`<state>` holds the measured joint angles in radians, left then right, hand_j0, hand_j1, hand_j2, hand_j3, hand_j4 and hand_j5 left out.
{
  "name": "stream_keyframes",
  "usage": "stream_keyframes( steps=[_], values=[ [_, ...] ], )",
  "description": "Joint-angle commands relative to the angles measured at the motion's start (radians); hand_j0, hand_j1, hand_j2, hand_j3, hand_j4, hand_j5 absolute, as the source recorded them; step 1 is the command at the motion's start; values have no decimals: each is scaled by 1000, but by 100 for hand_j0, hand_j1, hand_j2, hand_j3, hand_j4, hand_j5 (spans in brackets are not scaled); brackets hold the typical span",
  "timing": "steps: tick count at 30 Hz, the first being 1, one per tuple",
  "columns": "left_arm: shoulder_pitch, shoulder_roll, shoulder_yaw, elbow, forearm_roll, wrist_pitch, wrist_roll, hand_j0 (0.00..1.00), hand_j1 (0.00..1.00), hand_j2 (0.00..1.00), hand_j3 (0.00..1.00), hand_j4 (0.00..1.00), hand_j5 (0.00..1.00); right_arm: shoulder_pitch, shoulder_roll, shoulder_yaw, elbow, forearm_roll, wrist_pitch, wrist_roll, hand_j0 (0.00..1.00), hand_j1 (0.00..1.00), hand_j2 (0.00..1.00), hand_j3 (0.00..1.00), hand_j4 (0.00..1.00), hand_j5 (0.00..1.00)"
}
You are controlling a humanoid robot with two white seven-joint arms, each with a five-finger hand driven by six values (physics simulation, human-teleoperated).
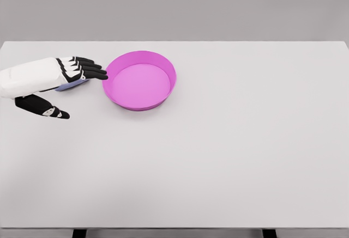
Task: Flip the cup with left arm and place it on the plate
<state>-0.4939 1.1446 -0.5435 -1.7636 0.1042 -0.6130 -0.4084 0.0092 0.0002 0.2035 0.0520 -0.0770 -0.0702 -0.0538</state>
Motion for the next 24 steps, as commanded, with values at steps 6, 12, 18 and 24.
stream_keyframes(
  steps=[6,12,18,24],
  values=[
    [0,0,-9,15,304,2,0,100,100,100,100,100,100,2,0,-4,3,-1,1,0,100,100,100,100,100,100],
    [38,-6,-6,26,261,2,2,100,100,100,100,100,100,2,0,-6,3,-1,1,0,100,100,100,100,100,100],
    [28,-95,10,72,201,191,34,100,100,100,100,100,100,2,0,-6,3,-1,1,0,100,100,100,100,100,100],
    [11,-178,39,187,109,533,118,100,100,100,100,100,100,2,0,-6,3,-1,1,0,100,100,100,100,100,100]
  ],
)
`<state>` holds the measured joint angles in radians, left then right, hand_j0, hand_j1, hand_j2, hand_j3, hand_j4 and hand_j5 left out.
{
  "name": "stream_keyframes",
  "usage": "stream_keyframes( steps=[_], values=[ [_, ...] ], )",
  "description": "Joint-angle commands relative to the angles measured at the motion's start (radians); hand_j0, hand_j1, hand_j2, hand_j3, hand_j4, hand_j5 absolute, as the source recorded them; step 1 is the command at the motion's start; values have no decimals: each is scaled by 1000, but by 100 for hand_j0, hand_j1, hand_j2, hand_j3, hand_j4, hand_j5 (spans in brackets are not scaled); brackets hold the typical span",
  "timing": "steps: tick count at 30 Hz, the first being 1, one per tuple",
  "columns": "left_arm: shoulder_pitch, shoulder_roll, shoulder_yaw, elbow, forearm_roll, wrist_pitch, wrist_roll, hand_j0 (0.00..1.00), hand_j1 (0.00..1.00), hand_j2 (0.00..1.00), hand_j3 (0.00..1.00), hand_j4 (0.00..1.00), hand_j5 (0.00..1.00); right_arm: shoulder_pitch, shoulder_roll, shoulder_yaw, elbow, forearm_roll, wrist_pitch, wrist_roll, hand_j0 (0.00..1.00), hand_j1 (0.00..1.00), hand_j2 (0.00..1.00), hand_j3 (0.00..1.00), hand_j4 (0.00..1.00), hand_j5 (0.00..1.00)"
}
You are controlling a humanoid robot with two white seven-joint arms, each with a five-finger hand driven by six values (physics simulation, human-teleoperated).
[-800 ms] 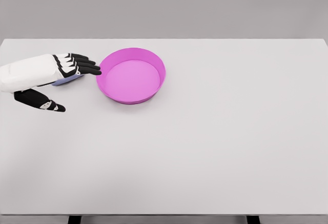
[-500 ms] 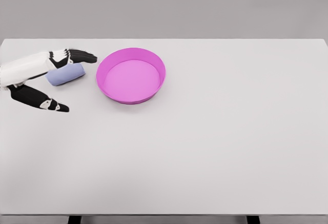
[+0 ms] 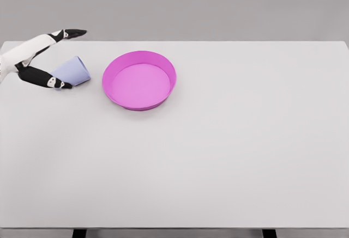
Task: Flip the cup with left arm and place it on the plate
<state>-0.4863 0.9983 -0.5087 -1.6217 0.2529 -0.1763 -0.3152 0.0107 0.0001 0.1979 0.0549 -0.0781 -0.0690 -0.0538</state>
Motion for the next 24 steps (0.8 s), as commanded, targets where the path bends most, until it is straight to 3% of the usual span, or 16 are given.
stream_keyframes(
  steps=[1,6,8,10,12,24],
  values=[
    [-2,-41,1,80,-40,110,24,100,100,100,100,100,100,0,0,0,0,0,0,0,100,100,100,100,100,100],
    [-29,-144,-10,164,-40,198,-28,100,100,100,100,100,100,0,0,0,0,0,0,0,100,100,100,100,100,100],
    [-60,-150,-62,172,-41,196,-19,100,100,100,100,100,100,0,0,0,0,0,0,0,100,100,100,100,100,100],
    [-109,-199,-108,249,-41,196,-21,100,100,100,100,100,100,0,0,0,0,0,0,0,100,100,100,100,100,100],
    [-112,-227,-117,296,-40,196,-22,100,100,100,100,100,100,0,0,0,0,0,0,0,100,100,100,100,100,100],
    [-144,-234,-105,388,-41,193,-27,100,100,100,100,100,100,0,0,0,0,0,0,0,100,100,100,100,100,100]
  ],
)
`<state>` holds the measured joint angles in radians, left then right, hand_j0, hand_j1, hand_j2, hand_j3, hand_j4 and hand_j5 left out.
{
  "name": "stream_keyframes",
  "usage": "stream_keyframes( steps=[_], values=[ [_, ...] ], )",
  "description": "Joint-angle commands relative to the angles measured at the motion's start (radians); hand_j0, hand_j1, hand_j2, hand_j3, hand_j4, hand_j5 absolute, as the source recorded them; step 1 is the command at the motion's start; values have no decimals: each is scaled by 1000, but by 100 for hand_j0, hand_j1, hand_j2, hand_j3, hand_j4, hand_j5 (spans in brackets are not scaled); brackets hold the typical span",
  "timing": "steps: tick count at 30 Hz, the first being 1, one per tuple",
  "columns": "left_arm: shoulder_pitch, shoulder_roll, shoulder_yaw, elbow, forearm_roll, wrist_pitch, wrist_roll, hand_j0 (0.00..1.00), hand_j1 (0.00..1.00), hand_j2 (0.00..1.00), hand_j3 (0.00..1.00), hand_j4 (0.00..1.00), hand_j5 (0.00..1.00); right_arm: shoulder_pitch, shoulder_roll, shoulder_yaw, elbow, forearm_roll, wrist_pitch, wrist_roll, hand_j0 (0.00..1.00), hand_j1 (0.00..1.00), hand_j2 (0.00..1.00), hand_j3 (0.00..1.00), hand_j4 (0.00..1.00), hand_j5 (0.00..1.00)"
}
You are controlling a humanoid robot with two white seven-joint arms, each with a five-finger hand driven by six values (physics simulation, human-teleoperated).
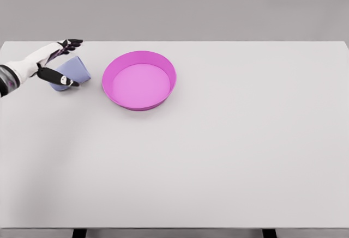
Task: Flip the cup with left arm and place it on the plate
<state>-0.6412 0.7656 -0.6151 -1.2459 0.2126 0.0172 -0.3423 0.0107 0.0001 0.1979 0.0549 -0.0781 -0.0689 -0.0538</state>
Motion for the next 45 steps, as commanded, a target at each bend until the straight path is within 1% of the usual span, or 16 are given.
stream_keyframes(
  steps=[1,6,7,11,18,24,26,28,30,33,36,39,40,41,42,45],
  values=[
    [-2,-3,-2,32,-1,0,0,100,100,100,100,100,100,0,0,0,0,0,0,0,100,100,100,100,100,100],
    [-15,-34,-11,69,-18,6,-3,100,100,100,100,100,100,0,0,0,-1,0,0,0,100,100,100,100,100,100],
    [-18,-46,-11,88,-21,4,-3,100,100,100,100,100,100,0,0,0,0,0,0,0,100,100,100,100,100,100],
    [-25,-57,-11,100,-22,4,-1,100,100,100,100,100,100,0,0,0,0,0,0,0,100,100,100,100,100,100],
    [-28,-54,-11,100,-24,4,-3,100,100,100,100,100,100,0,0,0,0,0,0,0,100,100,100,100,100,100],
    [-37,-58,-12,138,-39,4,-3,100,100,100,100,100,100,0,0,0,0,0,0,0,100,100,100,100,100,100],
    [-38,-71,-12,154,-79,4,-3,100,100,100,100,100,100,0,0,0,-1,0,0,0,100,100,100,100,100,100],
    [-38,-74,-12,161,-87,6,-6,100,100,100,100,100,100,0,0,0,0,0,0,0,100,100,100,100,100,100],
    [-38,-100,-12,172,-113,7,-9,100,100,100,100,100,100,0,0,0,-1,0,0,0,100,100,100,100,100,100],
    [-38,-103,-12,180,-119,7,-9,100,100,100,100,100,100,0,0,0,0,0,0,0,100,100,100,100,100,100],
    [-38,-115,-11,214,-125,7,-7,100,100,100,100,100,100,0,0,0,0,0,0,0,100,100,100,100,100,100],
    [-40,-115,-11,215,-125,10,-7,100,100,100,100,100,100,0,0,0,0,0,0,0,100,100,100,100,100,100],
    [-40,-115,-11,214,-124,14,-7,93,93,93,93,93,93,0,0,0,0,0,0,0,100,100,100,100,100,100],
    [-40,-118,-11,214,-124,14,-6,81,81,81,81,81,81,0,0,0,0,0,0,0,100,100,100,100,100,100],
    [-38,-124,-11,214,-124,12,-4,74,74,74,74,74,74,0,0,0,0,0,0,0,100,100,100,100,100,100],
    [-41,-124,-8,212,-116,9,-1,68,68,68,68,68,68,0,0,0,0,0,0,0,100,100,100,100,100,100]
  ],
)
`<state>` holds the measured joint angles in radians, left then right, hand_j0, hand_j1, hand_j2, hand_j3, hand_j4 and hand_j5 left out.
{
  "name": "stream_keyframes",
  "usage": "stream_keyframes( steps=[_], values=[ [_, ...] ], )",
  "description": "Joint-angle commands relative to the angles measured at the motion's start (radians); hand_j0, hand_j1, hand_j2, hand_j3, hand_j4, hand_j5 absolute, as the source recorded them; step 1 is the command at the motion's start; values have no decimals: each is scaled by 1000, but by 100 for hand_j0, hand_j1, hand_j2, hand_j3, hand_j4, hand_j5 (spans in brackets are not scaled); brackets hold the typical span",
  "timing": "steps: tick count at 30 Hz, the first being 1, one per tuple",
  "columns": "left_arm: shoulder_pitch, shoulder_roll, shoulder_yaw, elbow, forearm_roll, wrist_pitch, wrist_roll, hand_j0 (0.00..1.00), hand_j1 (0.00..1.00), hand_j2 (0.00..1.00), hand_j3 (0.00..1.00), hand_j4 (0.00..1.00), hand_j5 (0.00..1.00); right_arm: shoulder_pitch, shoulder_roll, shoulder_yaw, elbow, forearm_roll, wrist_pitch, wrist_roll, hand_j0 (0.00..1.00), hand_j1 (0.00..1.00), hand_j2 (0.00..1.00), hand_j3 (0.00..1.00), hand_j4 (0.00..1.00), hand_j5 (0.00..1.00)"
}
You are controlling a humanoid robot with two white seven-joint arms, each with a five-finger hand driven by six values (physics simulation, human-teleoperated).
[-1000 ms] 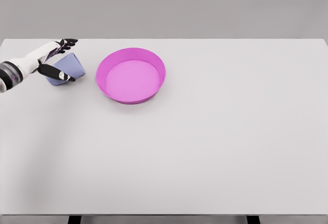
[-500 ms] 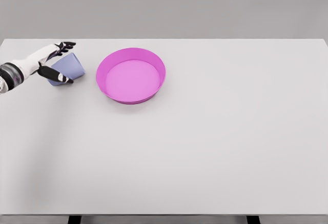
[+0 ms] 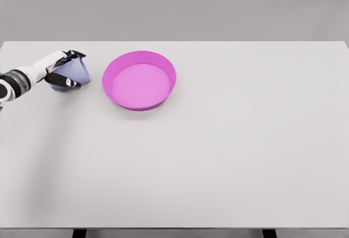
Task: Flip the cup with left arm and place it on the plate
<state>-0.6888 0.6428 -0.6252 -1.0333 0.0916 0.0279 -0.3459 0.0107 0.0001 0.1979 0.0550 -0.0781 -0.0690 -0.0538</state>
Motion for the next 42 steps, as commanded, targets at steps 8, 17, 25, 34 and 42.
stream_keyframes(
  steps=[8,17,25,34,42],
  values=[
    [-3,8,16,-25,109,-259,18,55,55,55,55,55,55,0,0,0,0,0,0,0,100,100,100,100,100,100],
    [41,-20,2,-96,247,-639,157,50,50,50,50,50,50,0,0,0,0,0,0,0,100,100,100,100,100,100],
    [92,-190,-1,-146,258,-639,171,51,51,51,51,51,51,0,0,0,0,0,0,0,100,100,100,100,100,100],
    [161,-308,-2,-139,456,-639,258,53,53,53,53,53,53,0,0,0,0,0,0,0,100,100,100,100,100,100],
    [179,-319,-71,-70,566,-639,254,55,55,55,55,55,55,0,0,0,0,0,0,0,100,100,100,100,100,100]
  ],
)
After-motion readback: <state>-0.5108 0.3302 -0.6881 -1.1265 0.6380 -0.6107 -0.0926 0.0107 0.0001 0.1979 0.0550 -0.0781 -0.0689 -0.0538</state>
